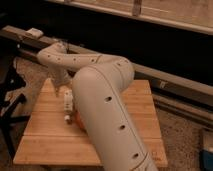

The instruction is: Place the bottle in the ceramic bowl

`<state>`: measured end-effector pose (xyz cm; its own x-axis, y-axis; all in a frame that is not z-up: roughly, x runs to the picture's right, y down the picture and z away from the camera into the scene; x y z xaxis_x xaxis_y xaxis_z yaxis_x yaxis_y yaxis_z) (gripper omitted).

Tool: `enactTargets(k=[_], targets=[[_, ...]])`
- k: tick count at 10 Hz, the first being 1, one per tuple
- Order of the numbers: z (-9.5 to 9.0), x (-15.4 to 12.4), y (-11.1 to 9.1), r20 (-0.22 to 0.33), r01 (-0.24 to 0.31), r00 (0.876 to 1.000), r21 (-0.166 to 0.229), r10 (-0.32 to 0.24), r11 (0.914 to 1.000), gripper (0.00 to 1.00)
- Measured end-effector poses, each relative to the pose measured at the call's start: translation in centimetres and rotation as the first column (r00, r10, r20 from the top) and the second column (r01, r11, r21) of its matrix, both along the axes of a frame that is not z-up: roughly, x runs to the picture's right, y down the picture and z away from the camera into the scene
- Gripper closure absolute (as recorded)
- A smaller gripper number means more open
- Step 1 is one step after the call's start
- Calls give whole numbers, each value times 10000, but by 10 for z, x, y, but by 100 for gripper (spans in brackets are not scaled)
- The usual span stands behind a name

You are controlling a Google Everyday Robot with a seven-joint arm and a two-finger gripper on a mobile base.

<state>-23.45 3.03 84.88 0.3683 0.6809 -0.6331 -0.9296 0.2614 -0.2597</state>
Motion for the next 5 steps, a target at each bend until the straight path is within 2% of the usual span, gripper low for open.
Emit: enactTargets(k=[5], targets=[[37, -8, 22, -73, 221, 9997, -593, -225, 9980, 35]])
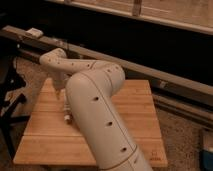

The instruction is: Place the bottle in the ceramic bowl

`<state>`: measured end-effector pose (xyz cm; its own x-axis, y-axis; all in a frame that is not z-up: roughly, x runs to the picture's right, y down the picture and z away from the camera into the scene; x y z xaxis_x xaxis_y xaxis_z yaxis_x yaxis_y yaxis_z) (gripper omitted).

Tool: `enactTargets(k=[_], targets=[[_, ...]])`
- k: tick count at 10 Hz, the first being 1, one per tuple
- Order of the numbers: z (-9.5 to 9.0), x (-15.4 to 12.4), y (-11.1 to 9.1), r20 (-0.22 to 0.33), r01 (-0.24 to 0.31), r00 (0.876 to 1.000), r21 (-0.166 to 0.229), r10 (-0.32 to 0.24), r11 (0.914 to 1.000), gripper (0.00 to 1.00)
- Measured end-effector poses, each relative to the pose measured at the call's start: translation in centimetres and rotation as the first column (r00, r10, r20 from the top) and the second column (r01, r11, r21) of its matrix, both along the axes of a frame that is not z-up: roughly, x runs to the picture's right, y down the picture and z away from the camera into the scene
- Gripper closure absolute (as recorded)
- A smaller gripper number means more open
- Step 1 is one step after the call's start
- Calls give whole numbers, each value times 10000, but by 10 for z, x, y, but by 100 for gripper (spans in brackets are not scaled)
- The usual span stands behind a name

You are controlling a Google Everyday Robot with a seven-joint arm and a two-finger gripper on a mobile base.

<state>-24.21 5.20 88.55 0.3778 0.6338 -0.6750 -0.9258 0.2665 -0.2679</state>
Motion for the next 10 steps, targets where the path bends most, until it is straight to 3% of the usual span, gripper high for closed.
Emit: enactTargets(k=[10], targets=[[33, 6, 37, -476, -2, 9989, -335, -14, 9994, 37]])
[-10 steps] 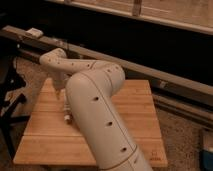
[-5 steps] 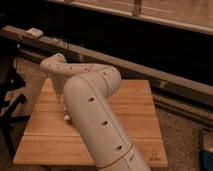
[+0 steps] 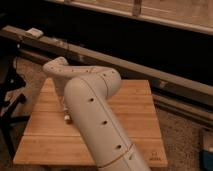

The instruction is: Place the bottle in the ceramic bowl

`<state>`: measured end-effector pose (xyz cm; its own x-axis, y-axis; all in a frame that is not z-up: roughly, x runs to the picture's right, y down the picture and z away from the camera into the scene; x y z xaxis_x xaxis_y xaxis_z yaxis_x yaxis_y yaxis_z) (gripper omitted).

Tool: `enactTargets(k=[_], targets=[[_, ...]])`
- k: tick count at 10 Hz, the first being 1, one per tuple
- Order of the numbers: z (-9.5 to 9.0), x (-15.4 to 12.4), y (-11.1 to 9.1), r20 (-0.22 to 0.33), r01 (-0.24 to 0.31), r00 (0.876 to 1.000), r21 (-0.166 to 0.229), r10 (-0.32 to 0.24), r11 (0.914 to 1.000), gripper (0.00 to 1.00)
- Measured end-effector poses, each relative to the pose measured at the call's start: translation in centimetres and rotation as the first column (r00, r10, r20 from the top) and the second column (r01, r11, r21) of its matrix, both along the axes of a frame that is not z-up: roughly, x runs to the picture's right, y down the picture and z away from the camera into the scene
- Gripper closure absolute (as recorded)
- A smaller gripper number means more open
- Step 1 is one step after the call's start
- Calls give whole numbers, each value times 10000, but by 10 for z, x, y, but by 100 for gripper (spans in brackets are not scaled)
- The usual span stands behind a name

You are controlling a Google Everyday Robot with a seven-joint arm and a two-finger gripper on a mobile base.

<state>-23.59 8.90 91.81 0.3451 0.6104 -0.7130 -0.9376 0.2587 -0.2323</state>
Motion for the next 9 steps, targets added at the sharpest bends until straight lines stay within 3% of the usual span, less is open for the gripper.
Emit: enactTargets(k=[3, 5, 6, 9], targets=[[-2, -1, 3, 107, -155, 9998, -113, 156, 9998, 64], [-21, -1, -8, 457, -281, 9986, 22, 280, 9996, 84], [-42, 0, -19, 726, -337, 9968, 199, 322, 9992, 95], [-92, 10, -31, 1354, -456, 9900, 462, 389, 9979, 100]])
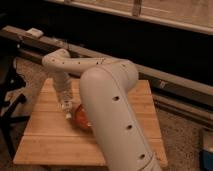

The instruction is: Place the bottle in the ceramic bowl

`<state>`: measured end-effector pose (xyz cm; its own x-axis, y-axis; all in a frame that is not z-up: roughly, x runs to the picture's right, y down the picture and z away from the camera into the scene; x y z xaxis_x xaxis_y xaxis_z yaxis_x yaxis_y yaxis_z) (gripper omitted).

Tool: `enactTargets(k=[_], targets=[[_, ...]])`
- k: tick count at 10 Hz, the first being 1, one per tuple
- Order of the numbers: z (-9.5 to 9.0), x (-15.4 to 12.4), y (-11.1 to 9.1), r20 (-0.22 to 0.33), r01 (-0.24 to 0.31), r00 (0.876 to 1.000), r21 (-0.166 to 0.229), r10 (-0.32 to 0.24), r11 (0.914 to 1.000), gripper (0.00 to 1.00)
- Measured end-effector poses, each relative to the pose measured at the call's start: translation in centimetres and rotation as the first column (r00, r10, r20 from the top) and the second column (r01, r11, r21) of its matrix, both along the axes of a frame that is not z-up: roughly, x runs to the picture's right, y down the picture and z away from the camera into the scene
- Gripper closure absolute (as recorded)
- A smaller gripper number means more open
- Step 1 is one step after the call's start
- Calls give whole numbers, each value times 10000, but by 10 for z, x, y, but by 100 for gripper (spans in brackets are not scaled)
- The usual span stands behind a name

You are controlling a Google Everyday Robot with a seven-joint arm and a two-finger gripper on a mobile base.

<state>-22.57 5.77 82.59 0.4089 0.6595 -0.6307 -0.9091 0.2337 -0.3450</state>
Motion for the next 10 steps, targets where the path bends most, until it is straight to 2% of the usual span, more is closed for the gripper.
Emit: enactTargets(k=[1, 3, 4, 5, 6, 9, 10], targets=[[-14, 13, 4, 170, -197, 9997, -119, 199, 9997, 100], [-23, 40, 14, 121, -456, 9989, -338, 461, 9984, 100], [-22, 51, 21, -45, -577, 9983, -491, 575, 9971, 100], [-14, 69, 36, -430, -883, 9954, -741, 853, 9933, 100], [-9, 82, 40, -694, -1077, 9923, -830, 1021, 9907, 100], [-3, 102, 48, -1296, -1582, 9807, -879, 1461, 9835, 100], [-3, 111, 49, -1504, -1683, 9765, -860, 1542, 9820, 96]])
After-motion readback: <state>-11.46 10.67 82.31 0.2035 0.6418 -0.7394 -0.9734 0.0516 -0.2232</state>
